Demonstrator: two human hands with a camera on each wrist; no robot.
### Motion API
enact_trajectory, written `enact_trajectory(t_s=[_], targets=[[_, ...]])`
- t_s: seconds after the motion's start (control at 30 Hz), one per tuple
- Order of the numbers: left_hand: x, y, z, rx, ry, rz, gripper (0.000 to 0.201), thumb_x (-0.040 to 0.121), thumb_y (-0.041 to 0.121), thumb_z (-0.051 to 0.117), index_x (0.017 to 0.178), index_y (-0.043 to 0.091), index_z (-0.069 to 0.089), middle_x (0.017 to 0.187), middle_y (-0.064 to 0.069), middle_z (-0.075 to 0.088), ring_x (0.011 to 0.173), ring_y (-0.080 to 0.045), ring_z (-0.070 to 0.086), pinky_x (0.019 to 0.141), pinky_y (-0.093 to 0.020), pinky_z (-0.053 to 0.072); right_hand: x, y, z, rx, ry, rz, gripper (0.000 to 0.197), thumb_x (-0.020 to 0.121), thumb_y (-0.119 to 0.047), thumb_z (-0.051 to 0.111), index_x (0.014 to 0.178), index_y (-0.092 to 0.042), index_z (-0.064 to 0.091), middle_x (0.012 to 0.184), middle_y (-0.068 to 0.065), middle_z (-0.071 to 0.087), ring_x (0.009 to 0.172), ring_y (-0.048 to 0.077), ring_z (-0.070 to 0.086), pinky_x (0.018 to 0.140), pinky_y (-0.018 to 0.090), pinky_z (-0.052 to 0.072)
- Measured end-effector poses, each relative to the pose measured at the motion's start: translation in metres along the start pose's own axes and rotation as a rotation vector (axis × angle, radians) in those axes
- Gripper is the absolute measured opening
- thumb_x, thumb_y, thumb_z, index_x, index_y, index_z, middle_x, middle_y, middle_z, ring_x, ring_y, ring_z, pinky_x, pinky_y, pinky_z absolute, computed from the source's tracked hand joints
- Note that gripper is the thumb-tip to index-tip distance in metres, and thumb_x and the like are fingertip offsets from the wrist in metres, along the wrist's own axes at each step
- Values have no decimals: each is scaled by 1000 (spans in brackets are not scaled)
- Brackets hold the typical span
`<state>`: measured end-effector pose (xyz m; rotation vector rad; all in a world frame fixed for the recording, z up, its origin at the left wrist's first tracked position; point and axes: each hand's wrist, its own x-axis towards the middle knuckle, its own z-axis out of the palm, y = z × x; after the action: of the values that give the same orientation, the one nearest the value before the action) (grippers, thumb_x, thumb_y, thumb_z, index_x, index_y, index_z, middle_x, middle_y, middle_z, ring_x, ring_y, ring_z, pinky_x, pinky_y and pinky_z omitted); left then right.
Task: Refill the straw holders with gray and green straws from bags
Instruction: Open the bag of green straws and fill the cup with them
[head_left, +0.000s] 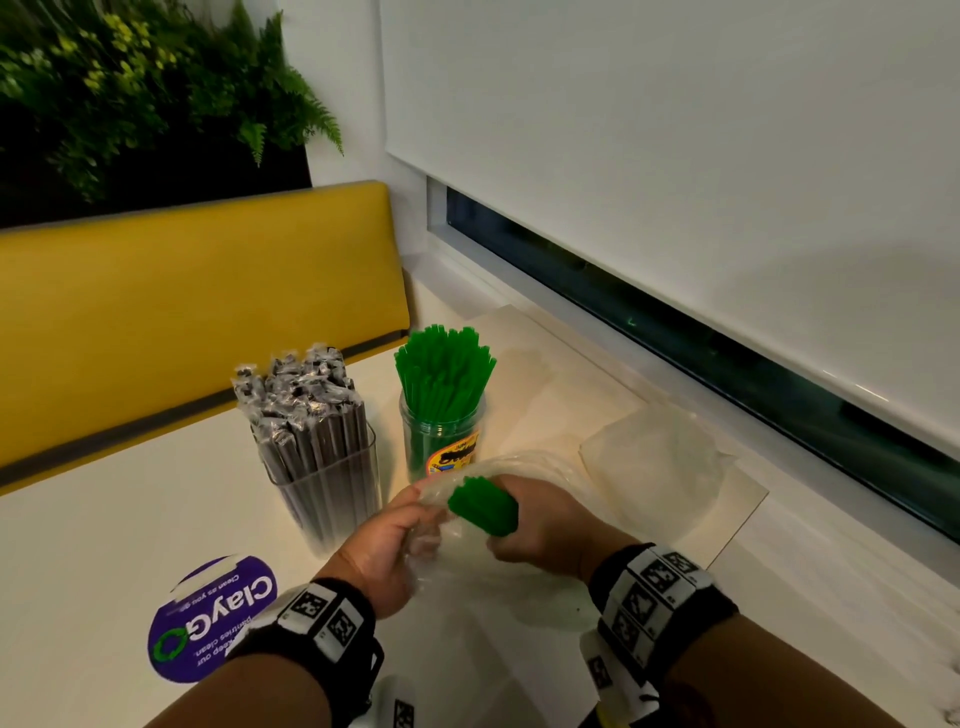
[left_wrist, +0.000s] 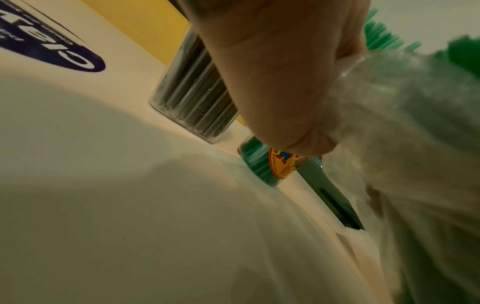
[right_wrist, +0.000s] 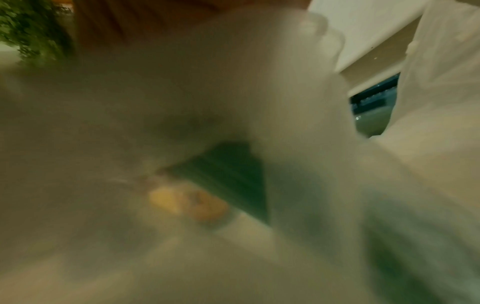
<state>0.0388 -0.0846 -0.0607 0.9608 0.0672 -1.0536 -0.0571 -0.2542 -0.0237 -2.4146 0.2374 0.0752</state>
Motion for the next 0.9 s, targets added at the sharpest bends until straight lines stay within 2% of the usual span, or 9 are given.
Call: enact_trajectory(t_s=[0.17,0.27,0.4,0.47,0.57,0.63,0.73,0.83,0.9], targets=[[5,-1,1,379,177,8,52,80,-13,43,120,14,63,72,-12,64,46,-18,55,44,-23,43,-7,-1,-2,5,-26,-7,39,69,-19,74,106,-20,63,93,-3,65,83,18,59,73,27,49],[5,-3,5,314,162,-26,48,67,0,55,113,10,63,63,-6,57,43,-15,48,43,-21,38,-9,-2,-5,82,28,9,43,67,-18,74,109,-18,64,95,3,70,85,22,65,78,36,55],[-3,-6,16,276,72,-102,15,69,12,71,80,18,63,53,3,47,40,-8,38,40,-16,27,-10,-5,-5,-57,14,-28,42,71,-33,79,106,-22,61,95,-1,67,84,18,60,73,30,48],[-4,-8,23,291,60,-105,17,76,14,71,65,15,59,46,3,47,33,-7,39,36,-14,30,-12,-7,2,-143,80,-82,33,74,-32,73,103,-24,61,91,-1,67,82,19,59,68,28,42],[-2,-9,23,397,105,-50,19,90,18,62,76,6,64,55,-4,60,44,-16,54,49,-19,46,-14,-12,9,-130,207,-132,26,73,-26,68,99,-22,62,83,1,67,74,19,58,63,26,39],[2,-11,16,518,152,35,18,91,28,63,82,13,66,63,-4,65,51,-19,59,50,-27,49,-16,-20,9,-85,255,-146,28,72,-24,70,99,-22,63,81,0,67,72,18,57,63,27,43],[8,-16,12,661,285,115,37,84,48,63,99,15,69,91,-12,74,79,-31,70,73,-47,58,-15,-35,2,77,381,-112,25,68,-24,72,91,-24,63,75,-6,64,67,14,56,64,26,48],[14,-22,4,902,503,118,35,91,44,60,105,12,61,94,-9,67,80,-23,63,66,-32,51,-13,-48,-20,422,459,36,18,72,-14,78,81,-21,63,70,-3,64,60,7,57,60,23,52],[16,-23,-3,1020,573,112,36,91,41,59,108,10,59,97,-11,67,86,-28,64,73,-34,53,-13,-53,-38,562,507,74,14,77,-12,76,84,-15,64,79,6,66,67,7,59,59,17,52]])
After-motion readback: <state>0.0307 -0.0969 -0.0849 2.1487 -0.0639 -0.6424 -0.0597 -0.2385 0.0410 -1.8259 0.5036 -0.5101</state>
